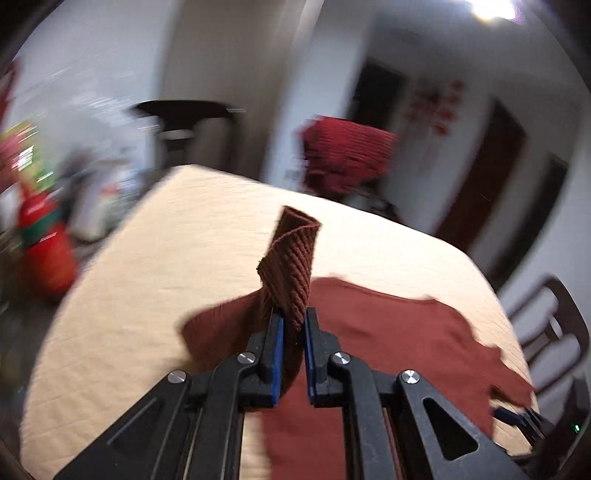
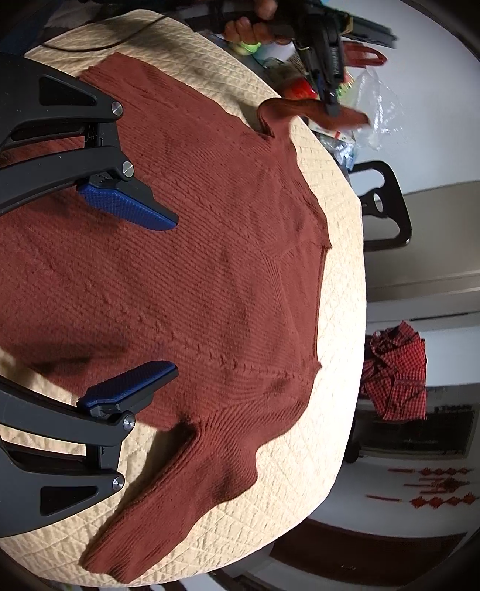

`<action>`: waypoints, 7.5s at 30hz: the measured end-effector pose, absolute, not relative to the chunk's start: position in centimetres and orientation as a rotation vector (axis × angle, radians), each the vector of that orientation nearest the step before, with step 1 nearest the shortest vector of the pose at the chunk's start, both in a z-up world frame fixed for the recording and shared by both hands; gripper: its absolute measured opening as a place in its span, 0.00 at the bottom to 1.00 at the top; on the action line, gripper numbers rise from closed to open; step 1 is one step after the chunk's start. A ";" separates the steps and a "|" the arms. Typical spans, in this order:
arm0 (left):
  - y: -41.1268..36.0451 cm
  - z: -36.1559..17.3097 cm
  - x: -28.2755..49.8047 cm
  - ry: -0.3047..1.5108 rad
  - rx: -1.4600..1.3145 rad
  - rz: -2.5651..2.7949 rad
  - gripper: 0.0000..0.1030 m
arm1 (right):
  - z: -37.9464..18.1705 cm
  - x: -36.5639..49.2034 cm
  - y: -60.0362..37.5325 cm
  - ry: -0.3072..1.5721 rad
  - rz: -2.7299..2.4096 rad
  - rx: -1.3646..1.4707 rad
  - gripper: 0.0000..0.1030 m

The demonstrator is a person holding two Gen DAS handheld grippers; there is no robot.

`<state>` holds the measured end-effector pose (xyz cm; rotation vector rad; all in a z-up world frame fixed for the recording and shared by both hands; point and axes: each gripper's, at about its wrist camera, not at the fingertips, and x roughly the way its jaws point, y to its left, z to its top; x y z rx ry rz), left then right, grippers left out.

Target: Fold small clothes

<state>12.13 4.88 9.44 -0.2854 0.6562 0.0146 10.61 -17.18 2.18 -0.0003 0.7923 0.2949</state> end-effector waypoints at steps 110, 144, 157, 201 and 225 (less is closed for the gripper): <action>-3.8 3.3 5.8 0.817 -0.066 -0.038 0.46 | 2.1 7.8 -19.7 0.825 0.260 0.112 0.35; -5.3 -0.1 8.1 0.884 -0.019 -0.050 0.58 | -1.3 8.3 -39.9 0.681 -0.241 0.744 0.50; -5.2 -0.2 8.2 0.884 -0.027 -0.073 0.64 | -0.4 10.3 -39.0 0.733 -0.488 0.576 0.28; -3.0 2.5 16.2 0.882 -0.211 -0.236 0.50 | 3.6 17.7 -22.2 0.705 0.371 0.372 0.35; -2.8 1.7 18.7 0.911 -0.190 -0.242 0.16 | 1.0 21.4 -25.9 0.779 0.227 0.324 0.15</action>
